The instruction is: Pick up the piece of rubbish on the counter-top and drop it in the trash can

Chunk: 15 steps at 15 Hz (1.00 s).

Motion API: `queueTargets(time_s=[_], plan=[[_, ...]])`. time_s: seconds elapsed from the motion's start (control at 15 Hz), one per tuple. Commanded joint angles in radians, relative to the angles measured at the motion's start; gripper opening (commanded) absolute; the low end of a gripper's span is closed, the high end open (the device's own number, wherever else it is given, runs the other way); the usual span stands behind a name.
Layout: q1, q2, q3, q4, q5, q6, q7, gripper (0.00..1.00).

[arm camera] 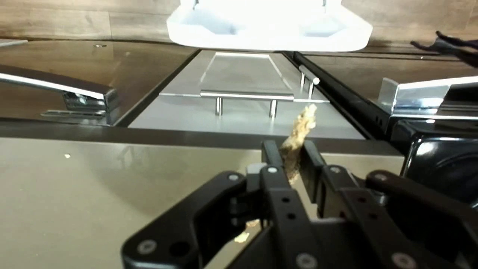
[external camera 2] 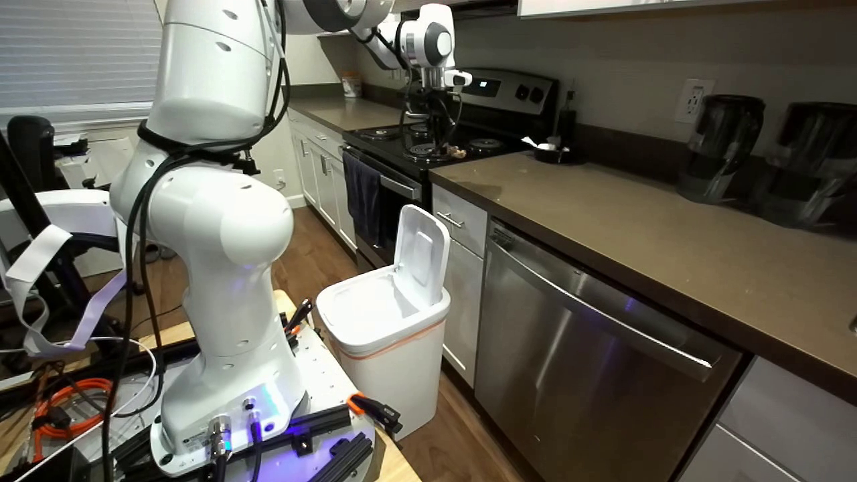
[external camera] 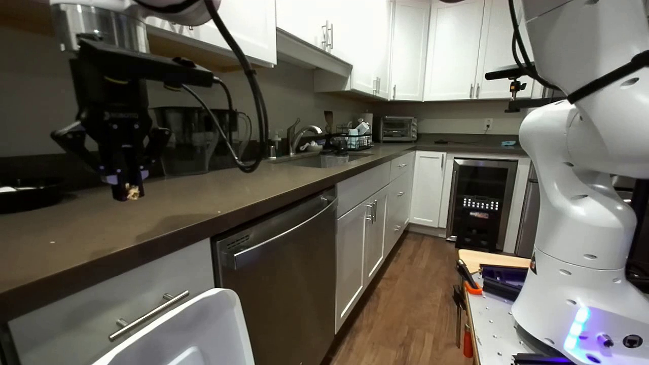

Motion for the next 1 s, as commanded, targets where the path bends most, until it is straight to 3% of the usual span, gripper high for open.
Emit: queueTargets(time_s=[0.0, 0.47, 0.53, 0.67, 0.93], plan=[[-0.055, -0.192, 0.068, -0.244, 0.058, 0.029, -0.044, 0.08], [-0.111, -0.446, 0.141, -0.577, 0.191, 0.022, -0.104, 0.10], [-0.117, -0.481, 0.147, -0.613, 0.208, 0.012, -0.115, 0.44], [-0.124, -0.538, 0.158, -0.663, 0.235, 0.000, -0.132, 0.49], [-0.129, -0.615, 0.173, -0.718, 0.272, 0.006, -0.168, 0.74]])
